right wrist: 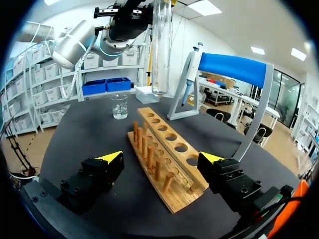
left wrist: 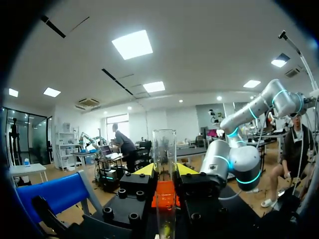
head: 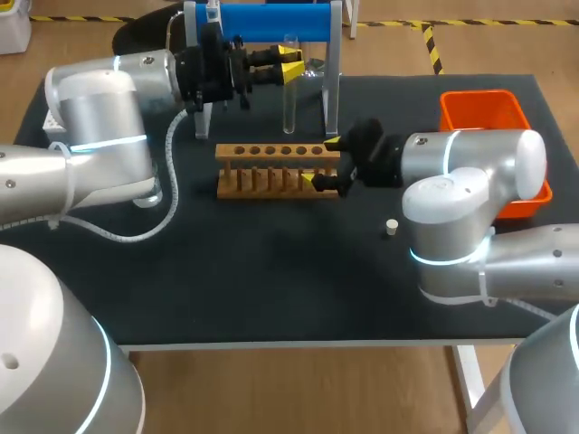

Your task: Invert the test tube, pick up the pipette, mount the tip to pipette, aspirate from beaker and dispense into the tube, eject the tip, return the pipette, and cap with the stopper.

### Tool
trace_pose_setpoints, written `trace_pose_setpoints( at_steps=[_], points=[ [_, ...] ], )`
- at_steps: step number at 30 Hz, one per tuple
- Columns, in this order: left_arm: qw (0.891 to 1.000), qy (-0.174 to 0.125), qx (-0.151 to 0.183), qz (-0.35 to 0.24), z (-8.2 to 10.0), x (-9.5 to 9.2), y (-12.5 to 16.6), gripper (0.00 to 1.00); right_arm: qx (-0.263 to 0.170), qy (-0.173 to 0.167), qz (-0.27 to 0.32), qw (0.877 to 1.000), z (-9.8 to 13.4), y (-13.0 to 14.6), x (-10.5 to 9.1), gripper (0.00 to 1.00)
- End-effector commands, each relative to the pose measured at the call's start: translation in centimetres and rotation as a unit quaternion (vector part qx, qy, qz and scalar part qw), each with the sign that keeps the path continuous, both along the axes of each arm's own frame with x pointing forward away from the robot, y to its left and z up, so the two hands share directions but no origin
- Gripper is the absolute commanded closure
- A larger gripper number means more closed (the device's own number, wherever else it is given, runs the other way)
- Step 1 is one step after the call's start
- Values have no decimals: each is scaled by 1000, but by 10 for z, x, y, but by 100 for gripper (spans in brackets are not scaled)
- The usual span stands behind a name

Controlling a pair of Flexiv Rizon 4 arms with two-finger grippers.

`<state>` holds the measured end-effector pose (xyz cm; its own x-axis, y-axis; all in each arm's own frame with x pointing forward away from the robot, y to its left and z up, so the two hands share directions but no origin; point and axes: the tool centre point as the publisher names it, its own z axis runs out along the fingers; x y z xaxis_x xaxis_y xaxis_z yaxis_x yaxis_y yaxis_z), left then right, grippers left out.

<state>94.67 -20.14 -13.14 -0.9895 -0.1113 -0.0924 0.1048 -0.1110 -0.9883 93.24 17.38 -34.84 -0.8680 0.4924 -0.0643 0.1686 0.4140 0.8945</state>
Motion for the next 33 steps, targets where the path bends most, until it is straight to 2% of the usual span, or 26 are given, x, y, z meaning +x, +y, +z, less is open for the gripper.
trace_pose_setpoints(
  at_steps=[1, 28, 33],
  points=[
    [1000, 0, 1, -1, 0, 1, -1, 100, -2, 0, 0, 1000, 0, 0, 1, 0],
    [1000, 0, 1, -1, 0, 1, -1, 100, -4, -4, -2, 1000, 0, 0, 1, 0],
    [1000, 23, -11, 6, -3, 8, -3, 100, -4, -4, -2, 1000, 0, 0, 1, 0]
  ],
)
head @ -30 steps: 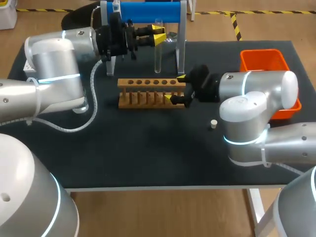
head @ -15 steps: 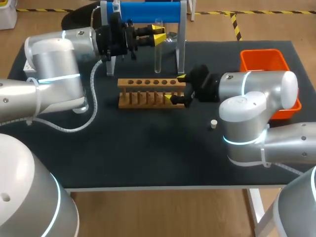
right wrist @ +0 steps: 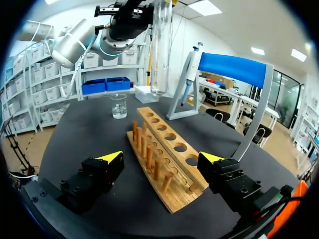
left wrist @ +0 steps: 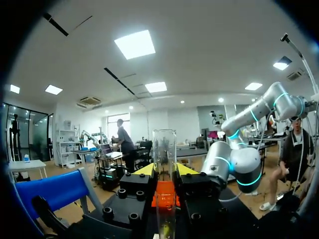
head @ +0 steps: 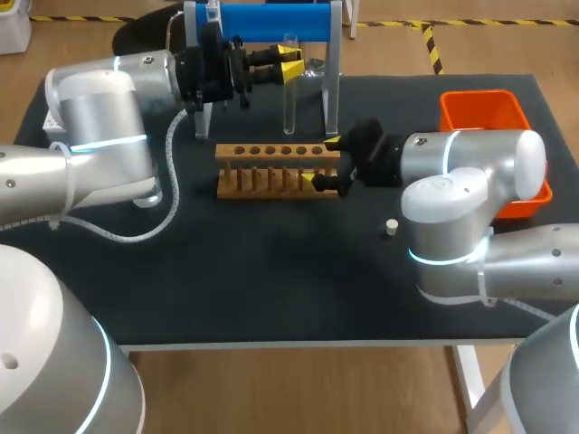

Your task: Invert the test tube, pick up the pipette, mount the tip to pipette, aspirate from beaker and dispense into the tube, eject the tip, return the pipette, and cap with the stopper.

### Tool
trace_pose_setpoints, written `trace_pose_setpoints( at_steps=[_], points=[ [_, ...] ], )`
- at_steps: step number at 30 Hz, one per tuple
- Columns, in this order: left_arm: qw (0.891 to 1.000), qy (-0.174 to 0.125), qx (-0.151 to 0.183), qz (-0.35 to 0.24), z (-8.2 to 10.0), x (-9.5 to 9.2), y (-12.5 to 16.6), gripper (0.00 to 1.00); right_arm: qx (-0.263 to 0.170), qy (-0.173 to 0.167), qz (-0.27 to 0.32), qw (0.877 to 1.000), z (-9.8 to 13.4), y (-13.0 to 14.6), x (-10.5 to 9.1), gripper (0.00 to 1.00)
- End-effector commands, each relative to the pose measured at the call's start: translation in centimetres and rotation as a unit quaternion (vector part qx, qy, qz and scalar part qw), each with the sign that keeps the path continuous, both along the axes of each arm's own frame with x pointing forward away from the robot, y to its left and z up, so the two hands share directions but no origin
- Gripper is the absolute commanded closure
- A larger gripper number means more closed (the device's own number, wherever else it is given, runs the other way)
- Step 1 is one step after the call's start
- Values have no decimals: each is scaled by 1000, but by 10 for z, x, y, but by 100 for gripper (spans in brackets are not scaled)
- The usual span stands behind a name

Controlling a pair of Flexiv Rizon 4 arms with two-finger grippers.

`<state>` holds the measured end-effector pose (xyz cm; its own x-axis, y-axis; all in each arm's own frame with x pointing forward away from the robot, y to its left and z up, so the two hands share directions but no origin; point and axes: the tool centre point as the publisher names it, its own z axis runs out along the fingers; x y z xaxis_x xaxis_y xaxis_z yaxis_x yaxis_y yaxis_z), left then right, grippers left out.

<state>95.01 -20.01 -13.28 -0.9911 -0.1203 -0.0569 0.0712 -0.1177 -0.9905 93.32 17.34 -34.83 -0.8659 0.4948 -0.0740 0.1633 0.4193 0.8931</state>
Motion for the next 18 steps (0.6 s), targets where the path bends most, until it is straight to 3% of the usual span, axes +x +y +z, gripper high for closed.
trace_pose_setpoints(
  at_steps=[1, 6, 18],
  points=[
    [1000, 13, -4, 5, -3, 7, -4, 100, 0, 0, -1, 1000, 0, 1, 0, 0],
    [999, 34, -16, 21, -11, 14, -5, 100, 0, 0, -1, 1000, 0, 1, 0, 0],
    [999, 43, -17, 25, -24, 26, -4, 100, 0, 0, -1, 1000, 0, 1, 0, 0]
  ],
)
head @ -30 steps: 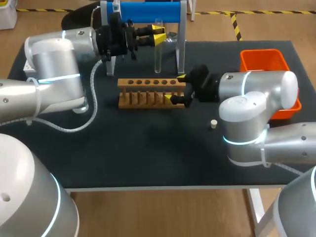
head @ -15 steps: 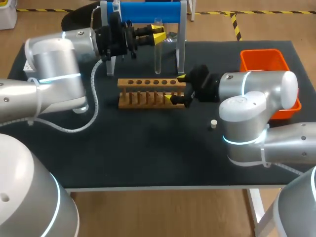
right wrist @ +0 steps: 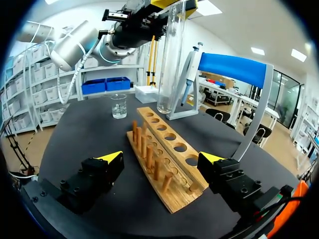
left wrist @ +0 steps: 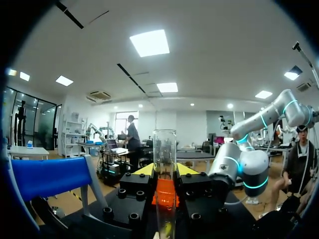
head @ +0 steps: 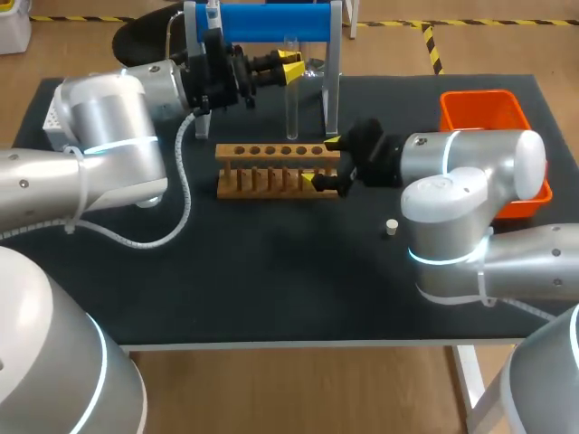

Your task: Invert the test tube, pick up the pipette, mount the tip to pipette, aspirate from beaker and dispense into the tube, eject the tip, return the pipette, and cap with the stopper.

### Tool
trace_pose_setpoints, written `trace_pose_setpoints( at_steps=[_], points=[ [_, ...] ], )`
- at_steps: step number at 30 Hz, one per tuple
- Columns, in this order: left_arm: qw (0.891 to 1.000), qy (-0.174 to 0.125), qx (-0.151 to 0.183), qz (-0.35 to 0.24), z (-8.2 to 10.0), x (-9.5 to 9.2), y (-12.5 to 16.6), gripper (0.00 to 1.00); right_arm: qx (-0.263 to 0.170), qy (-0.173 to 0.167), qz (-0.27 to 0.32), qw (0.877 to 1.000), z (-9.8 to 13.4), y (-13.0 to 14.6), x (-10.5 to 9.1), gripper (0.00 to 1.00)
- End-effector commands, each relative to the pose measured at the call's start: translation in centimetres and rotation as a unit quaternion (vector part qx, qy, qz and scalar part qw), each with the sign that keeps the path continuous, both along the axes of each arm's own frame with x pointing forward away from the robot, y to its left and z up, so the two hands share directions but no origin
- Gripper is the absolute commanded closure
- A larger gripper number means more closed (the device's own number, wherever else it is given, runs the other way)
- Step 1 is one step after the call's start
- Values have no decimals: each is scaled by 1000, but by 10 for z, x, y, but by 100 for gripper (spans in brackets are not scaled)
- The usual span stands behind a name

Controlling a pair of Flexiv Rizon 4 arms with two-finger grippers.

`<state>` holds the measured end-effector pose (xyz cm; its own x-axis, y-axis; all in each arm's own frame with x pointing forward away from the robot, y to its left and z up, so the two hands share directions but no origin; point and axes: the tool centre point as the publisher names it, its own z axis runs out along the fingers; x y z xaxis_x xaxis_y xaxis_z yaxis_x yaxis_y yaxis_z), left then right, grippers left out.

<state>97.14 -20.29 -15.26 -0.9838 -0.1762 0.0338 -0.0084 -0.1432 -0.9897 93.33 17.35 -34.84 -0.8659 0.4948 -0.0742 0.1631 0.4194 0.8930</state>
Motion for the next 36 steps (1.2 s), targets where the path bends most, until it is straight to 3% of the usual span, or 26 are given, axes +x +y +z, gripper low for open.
trace_pose_setpoints(
  at_steps=[1, 36],
  points=[
    [1000, -1, -4, -3, -5, 5, -2, 100, 0, 0, -1, 1000, 0, 1, 0, 0],
    [1000, 1, -9, -2, -41, 18, 6, 100, 0, 0, -1, 1000, 0, 1, 0, 0]
  ],
)
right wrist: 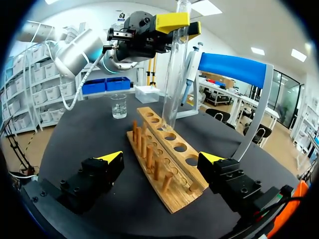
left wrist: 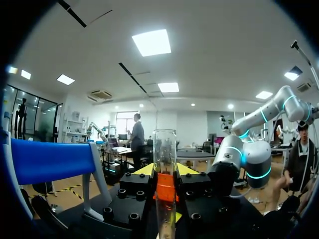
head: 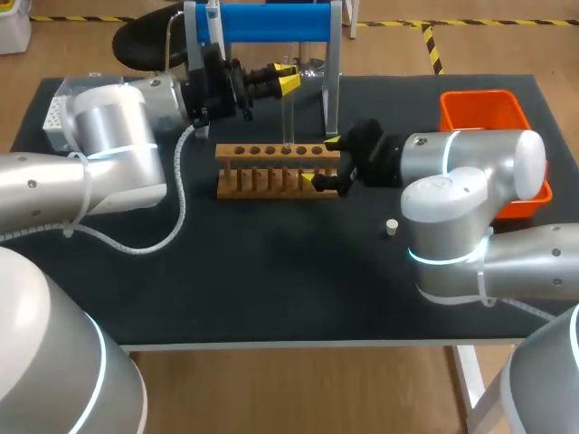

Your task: Invert the test tube, pick up the pipette, mount the tip to pipette, aspirate from beaker and dispense into the tube, eject the tip, return the pipette, and cap with the stopper.

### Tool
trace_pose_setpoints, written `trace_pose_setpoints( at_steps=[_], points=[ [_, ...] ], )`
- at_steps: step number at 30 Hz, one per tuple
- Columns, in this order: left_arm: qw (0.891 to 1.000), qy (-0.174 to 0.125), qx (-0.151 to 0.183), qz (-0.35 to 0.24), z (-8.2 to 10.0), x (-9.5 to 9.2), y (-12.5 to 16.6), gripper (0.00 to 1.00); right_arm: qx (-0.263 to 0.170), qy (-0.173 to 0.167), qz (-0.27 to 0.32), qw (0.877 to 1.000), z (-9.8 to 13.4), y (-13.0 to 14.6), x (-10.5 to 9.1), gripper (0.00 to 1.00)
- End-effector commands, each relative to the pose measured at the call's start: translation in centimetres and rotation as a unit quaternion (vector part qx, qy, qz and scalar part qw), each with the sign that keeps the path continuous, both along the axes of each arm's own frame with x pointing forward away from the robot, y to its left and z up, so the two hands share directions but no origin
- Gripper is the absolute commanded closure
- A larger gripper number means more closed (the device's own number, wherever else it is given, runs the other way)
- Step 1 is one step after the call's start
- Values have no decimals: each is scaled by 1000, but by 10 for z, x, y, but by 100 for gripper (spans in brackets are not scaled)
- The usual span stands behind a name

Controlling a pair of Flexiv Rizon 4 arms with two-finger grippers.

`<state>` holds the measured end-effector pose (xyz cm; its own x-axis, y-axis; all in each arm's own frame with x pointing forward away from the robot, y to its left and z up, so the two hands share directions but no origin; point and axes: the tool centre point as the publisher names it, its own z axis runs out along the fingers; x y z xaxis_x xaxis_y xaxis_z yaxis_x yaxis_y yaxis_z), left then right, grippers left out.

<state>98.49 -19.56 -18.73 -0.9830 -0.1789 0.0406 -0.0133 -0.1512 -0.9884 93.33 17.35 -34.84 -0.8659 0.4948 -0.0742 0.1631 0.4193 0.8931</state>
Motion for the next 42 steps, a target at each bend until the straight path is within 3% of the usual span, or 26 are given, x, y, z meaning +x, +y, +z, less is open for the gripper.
trace_pose_setpoints(
  at_steps=[1, 42],
  points=[
    [1000, -1, -6, -3, -7, 5, -1, 100, 0, 0, -1, 1000, 0, 1, 0, 0],
    [1000, -8, -5, 11, -22, 12, 4, 100, 0, 0, -1, 1000, 0, 1, 0, 0]
  ],
)
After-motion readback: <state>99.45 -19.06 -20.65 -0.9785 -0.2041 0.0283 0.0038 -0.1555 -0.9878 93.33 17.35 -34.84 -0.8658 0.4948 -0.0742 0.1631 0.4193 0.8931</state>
